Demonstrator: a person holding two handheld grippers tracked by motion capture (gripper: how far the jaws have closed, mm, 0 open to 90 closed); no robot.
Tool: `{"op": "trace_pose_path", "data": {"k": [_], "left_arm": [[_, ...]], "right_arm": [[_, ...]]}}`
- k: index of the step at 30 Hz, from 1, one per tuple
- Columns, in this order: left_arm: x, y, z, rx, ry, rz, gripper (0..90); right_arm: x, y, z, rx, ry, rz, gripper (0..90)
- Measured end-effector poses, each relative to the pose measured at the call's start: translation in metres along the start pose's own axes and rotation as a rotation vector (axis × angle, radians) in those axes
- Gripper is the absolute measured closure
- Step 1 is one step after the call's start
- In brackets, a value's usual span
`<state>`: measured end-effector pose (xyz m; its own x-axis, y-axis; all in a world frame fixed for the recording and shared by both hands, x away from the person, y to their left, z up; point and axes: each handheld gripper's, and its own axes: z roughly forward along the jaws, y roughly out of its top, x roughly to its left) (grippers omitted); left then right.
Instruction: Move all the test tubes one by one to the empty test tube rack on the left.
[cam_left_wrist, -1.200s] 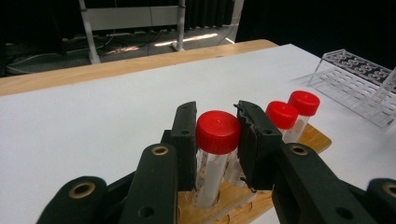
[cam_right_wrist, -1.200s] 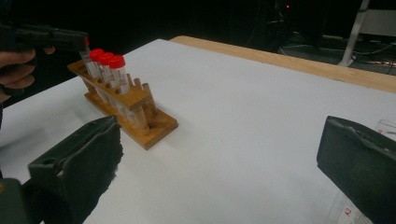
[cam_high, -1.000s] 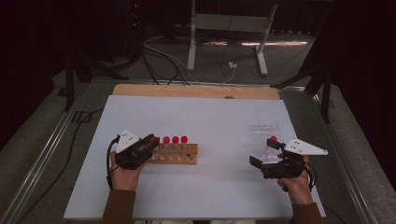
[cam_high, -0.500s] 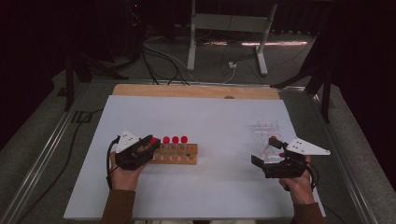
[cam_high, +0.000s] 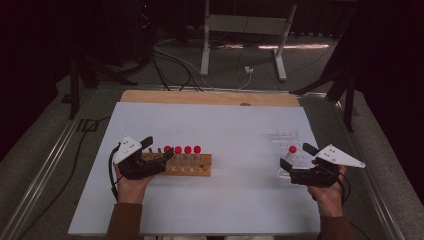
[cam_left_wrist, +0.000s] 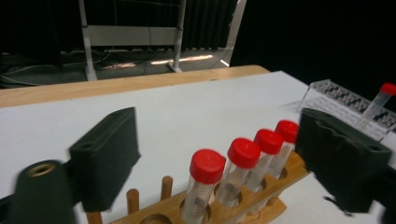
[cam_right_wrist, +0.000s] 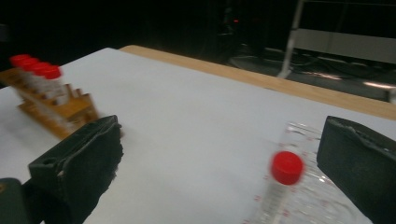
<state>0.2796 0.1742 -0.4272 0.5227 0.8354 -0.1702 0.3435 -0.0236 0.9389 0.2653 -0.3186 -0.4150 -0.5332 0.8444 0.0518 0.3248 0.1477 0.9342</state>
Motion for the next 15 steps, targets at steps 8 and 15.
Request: {"op": "trace_pose_path", "data": {"k": [8,15], "left_arm": [[-0.005,0.005,0.0,-0.001,-0.029,0.009,1.1],[-0.007,0.007,0.0,-0.004,-0.031,0.008,1.1]], "right_arm": [[-0.023,-0.017,0.008,0.051,-0.066,0.081,5.7],[-0.028,-0.032,0.022,0.103,-0.098,0.086,27.0]]}}
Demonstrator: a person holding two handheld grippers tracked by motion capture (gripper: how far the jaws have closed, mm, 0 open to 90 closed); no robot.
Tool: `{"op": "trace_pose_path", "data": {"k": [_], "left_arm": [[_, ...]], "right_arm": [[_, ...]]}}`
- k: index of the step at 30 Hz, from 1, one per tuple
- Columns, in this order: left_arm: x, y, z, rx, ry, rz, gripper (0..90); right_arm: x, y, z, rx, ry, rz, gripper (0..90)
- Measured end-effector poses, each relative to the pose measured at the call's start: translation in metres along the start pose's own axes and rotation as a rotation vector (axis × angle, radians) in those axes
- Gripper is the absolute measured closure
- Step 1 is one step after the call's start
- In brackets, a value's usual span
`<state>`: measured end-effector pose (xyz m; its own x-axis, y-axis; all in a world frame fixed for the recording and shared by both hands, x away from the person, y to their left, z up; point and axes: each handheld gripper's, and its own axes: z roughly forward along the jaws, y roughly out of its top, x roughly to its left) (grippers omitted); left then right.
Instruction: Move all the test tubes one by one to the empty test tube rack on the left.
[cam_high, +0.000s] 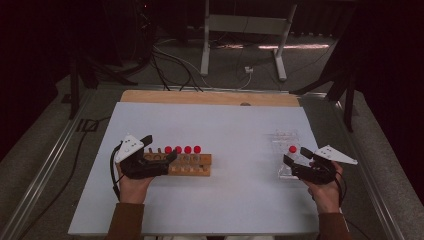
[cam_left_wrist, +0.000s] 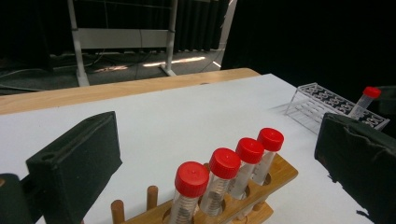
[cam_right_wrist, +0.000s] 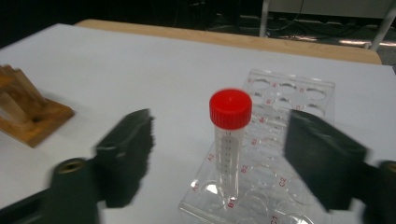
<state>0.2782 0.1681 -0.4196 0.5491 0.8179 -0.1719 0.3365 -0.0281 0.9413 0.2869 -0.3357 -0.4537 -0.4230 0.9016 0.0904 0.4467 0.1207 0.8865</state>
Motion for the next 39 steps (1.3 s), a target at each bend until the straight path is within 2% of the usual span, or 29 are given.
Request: {"op": "trace_pose_path", "data": {"k": [5,9,15,26,34,39], "left_arm": [[0.002,0.0,-0.001,-0.002,0.005,-0.01,1.2],[0.002,0.001,-0.001,-0.005,0.003,-0.014,1.2],[0.001,0.001,-0.001,-0.004,0.002,-0.014,1.1],[0.001,0.001,-0.001,-0.001,0.001,-0.014,1.2],[0.001,0.001,-0.001,-0.001,0.001,-0.014,1.2],[0.001,0.001,-0.001,0.0,0.001,-0.014,1.2]], "right_arm": [[0.0,-0.006,0.008,0.021,-0.024,-0.01,50.4],[0.003,-0.008,0.011,0.024,-0.043,-0.024,59.1],[0.002,-0.011,0.015,0.024,-0.074,-0.019,64.5],[0.005,-0.015,0.021,0.03,-0.101,-0.026,71.2],[0.006,-0.015,0.021,0.026,-0.106,-0.033,73.9],[0.005,-0.012,0.017,0.002,-0.101,-0.026,74.0]]}}
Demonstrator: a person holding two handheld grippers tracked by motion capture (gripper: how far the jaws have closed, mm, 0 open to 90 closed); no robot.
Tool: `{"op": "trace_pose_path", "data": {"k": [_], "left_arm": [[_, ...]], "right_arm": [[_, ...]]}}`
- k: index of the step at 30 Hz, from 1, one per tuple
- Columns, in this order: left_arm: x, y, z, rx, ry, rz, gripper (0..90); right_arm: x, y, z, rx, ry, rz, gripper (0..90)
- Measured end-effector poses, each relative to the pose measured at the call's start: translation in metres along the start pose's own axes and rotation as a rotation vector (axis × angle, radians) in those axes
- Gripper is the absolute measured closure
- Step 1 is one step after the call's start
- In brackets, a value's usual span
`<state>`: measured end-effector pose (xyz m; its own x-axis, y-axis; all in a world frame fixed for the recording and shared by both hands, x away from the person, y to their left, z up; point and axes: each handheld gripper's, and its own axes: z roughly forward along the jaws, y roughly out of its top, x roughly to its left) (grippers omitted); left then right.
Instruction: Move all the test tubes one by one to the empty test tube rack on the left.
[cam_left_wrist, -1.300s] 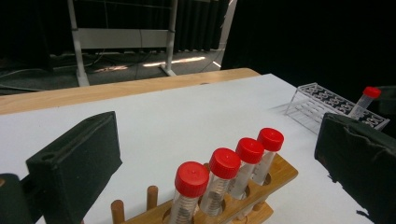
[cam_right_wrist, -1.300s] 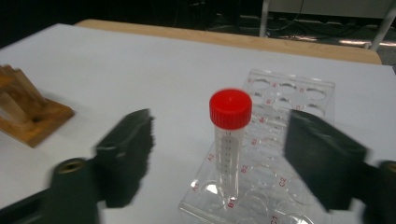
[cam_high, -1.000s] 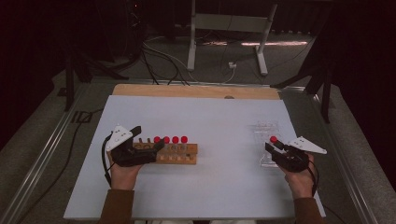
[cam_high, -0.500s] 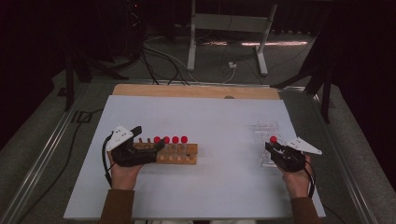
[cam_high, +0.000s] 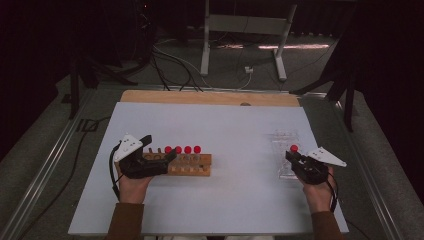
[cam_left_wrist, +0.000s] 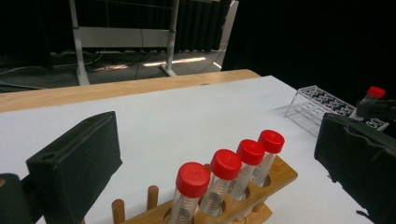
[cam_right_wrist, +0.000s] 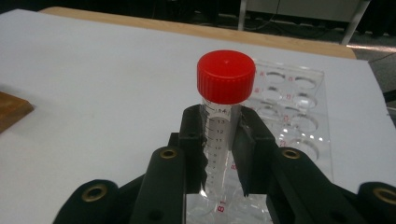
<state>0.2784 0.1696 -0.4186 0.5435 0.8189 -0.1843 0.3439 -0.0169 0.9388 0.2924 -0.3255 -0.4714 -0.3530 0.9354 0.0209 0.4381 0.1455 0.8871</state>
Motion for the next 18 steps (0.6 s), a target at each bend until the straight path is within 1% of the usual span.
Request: {"op": "trace_pose_path", "data": {"k": [18], "left_arm": [[-0.001,0.0,0.001,0.001,-0.004,-0.001,1.2]], "right_arm": [[0.0,0.018,-0.022,-0.094,-0.003,0.013,74.1]]}}
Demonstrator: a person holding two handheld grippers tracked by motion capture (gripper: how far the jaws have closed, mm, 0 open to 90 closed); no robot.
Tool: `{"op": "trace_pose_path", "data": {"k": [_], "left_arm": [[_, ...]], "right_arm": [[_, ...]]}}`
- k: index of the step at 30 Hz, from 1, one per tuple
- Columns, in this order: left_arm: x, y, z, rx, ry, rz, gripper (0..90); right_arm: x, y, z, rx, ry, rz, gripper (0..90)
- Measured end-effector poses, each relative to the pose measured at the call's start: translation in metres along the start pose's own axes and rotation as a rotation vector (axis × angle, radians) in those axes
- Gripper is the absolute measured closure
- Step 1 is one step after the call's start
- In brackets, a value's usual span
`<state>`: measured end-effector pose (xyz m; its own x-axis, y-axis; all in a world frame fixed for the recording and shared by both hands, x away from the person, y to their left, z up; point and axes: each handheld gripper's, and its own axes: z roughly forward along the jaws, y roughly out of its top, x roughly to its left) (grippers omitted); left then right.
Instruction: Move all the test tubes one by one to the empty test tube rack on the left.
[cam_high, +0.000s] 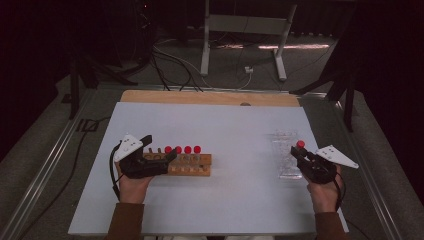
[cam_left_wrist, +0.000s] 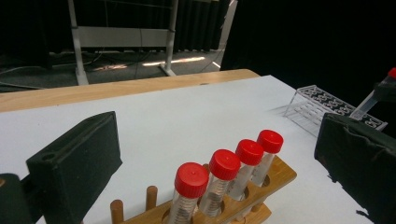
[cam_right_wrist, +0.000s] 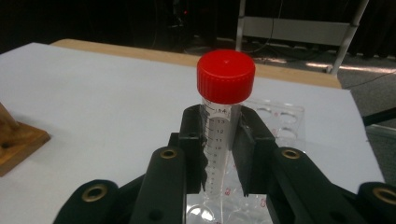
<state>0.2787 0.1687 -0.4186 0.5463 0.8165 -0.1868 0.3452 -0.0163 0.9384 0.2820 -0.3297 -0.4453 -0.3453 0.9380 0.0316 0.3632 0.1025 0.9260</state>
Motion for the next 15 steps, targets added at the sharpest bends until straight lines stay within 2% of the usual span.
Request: {"op": "trace_pose_path", "data": {"k": [9,15], "left_arm": [[-0.002,0.002,0.0,0.001,-0.009,0.01,1.2],[-0.005,0.002,0.001,0.002,-0.019,0.014,1.2]], "right_arm": [[0.001,0.008,-0.01,-0.045,-0.005,0.007,74.1],[0.005,0.014,-0.014,-0.066,0.022,0.013,74.0]]}}
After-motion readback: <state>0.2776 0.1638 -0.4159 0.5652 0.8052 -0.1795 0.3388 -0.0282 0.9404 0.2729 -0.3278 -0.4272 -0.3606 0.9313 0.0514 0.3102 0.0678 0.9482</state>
